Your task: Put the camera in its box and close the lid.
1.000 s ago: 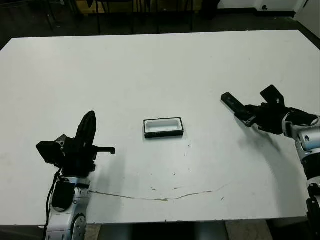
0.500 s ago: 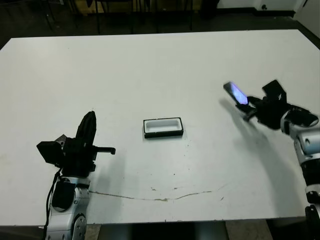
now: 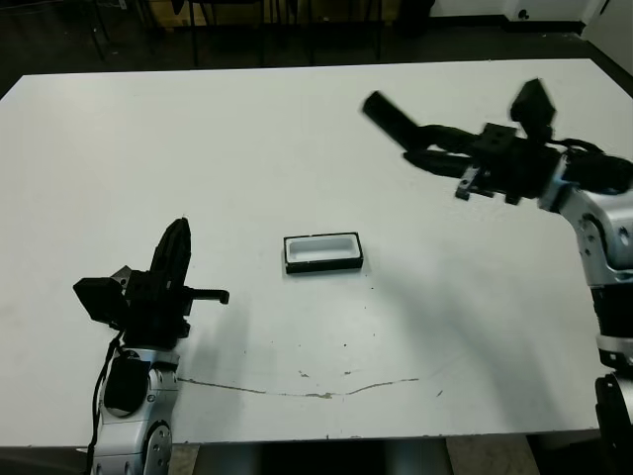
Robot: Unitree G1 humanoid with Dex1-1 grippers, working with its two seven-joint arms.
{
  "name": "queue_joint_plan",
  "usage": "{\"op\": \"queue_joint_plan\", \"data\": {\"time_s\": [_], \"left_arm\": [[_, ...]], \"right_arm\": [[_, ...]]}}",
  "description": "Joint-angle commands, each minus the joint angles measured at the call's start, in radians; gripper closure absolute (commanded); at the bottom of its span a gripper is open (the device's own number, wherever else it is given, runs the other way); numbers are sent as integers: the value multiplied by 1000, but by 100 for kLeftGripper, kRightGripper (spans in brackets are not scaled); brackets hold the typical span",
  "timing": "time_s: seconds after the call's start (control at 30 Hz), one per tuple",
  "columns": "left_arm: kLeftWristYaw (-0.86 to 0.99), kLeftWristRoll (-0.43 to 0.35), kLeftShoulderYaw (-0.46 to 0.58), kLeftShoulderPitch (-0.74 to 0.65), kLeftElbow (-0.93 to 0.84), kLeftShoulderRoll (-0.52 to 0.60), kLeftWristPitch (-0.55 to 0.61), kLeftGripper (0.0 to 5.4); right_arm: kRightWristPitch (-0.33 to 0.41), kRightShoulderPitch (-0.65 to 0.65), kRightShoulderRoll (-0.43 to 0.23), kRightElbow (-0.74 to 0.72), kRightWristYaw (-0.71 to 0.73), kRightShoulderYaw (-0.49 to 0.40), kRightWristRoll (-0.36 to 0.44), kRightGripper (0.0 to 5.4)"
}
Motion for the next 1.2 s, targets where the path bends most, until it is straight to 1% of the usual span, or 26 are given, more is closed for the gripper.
{"op": "queue_joint_plan", "data": {"time_s": [0.03, 0.1, 0.23, 0.37, 0.5, 0.6, 0.73, 1.0, 1.2], "left_arm": [[10, 11, 0, 15, 11, 3, 3, 540], [9, 8, 0, 16, 12, 0, 0, 540], [10, 8, 0, 21, 12, -5, -2, 540], [6, 11, -3, 25, 15, -4, -8, 540], [4, 5, -4, 27, 17, -6, -8, 540], [6, 12, -5, 27, 23, -6, -14, 540], [11, 17, -9, 27, 25, -9, -17, 540], [12, 14, -11, 28, 25, -10, -13, 540], [14, 8, -14, 28, 21, -12, -3, 540]], "right_arm": [[-56, -33, -5, 51, 101, 70, -31, 499], [-64, -55, -7, 67, 142, 115, -62, 499], [-80, -92, -9, 103, 199, 176, -121, 499], [-96, -135, 10, 184, 260, 230, -166, 499], [-155, -168, 32, 254, 317, 266, -195, 499], [-192, -180, 46, 277, 340, 278, -212, 499], [-206, -186, 69, 307, 348, 292, -235, 499], [-273, -211, 122, 408, 374, 304, -272, 499], [-294, -223, 149, 441, 372, 298, -278, 499]]}}
